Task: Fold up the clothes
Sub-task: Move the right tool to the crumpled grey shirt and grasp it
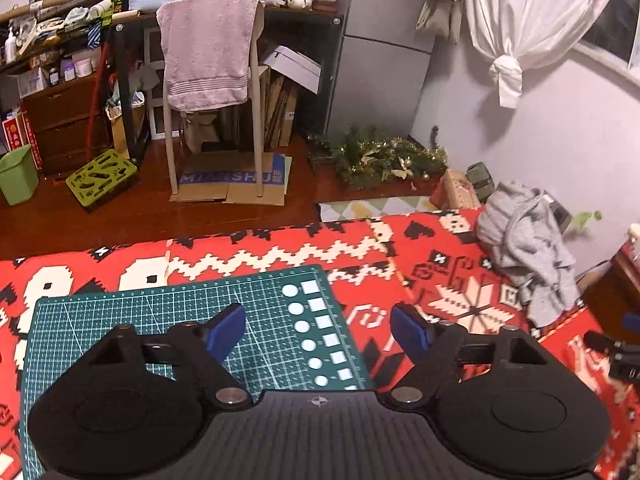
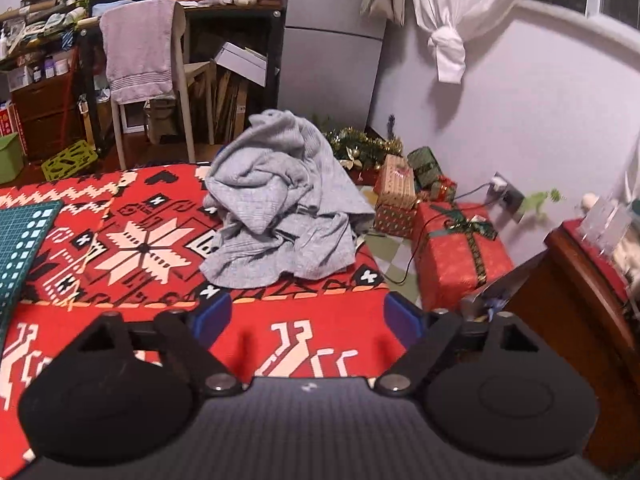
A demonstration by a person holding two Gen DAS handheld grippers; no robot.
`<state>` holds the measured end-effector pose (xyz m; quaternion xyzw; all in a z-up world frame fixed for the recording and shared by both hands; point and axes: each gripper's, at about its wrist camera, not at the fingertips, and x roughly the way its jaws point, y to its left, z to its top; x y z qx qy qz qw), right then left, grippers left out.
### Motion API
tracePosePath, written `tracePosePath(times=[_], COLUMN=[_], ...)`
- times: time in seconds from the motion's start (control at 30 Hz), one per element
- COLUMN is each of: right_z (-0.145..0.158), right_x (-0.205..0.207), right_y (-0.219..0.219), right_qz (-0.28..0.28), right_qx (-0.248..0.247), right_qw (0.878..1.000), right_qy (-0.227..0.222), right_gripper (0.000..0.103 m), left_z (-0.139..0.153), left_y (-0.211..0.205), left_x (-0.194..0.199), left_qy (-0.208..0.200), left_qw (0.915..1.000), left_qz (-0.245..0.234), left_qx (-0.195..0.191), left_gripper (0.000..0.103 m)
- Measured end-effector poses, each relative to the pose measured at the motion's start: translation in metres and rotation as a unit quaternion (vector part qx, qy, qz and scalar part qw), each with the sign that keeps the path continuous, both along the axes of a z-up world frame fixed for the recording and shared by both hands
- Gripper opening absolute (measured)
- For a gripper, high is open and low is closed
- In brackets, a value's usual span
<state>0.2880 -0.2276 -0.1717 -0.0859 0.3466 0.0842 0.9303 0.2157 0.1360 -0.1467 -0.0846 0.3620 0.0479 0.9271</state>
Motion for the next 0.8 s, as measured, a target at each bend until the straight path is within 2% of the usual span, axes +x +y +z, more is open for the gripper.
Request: tracePosePath(times=[0.07,0.13,0.27,0.37,0.5,0.67,0.73,0.8], right_z=[-0.007,-0.011,-0.011,-0.009,-0.013,-0.026,-0.034,-0.041], right_x=[0.010,0.020,0.043,0.065,0.095,0.127,0.135,0.138], right_y=[0.001,0.006,0.021,0.039,0.063,0.074,0.081,0.091], right_qz=[0.003,0.016,0.039,0.048,0.034,0.015,0.015,0.024], right_qx=[0.005,0.007,0.031,0.031,-0.001,0.003,-0.016,-0.055], right_qw=[1.000,1.000,0.999,0.998,0.999,1.000,1.000,0.998], right_qy=[0.004,0.001,-0.013,-0.021,-0.032,-0.013,-0.007,-0.009], right_gripper=[0.077,0.065,0.062,0.069,0.086,0.090,0.092,0.090], left_z=[-0.005,-0.008,-0.011,-0.009,-0.007,-0.008,-0.009,-0.011], left_y=[0.005,0.010,0.026,0.033,0.037,0.052,0.058,0.063], left_x=[0.002,0.003,0.005,0.005,0.005,0.008,0.008,0.008], left_qy=[0.003,0.005,0.015,0.018,0.017,0.022,0.026,0.030], left_qw=[1.0000,1.0000,0.9985,0.9981,0.9994,0.9992,0.9988,0.9983], left_qz=[-0.001,0.000,0.012,0.014,0.017,0.031,0.040,0.048], left_qx=[0.000,-0.006,-0.052,-0.057,-0.025,-0.011,-0.010,-0.009], left_gripper=[0.077,0.076,0.076,0.078,0.080,0.082,0.082,0.082])
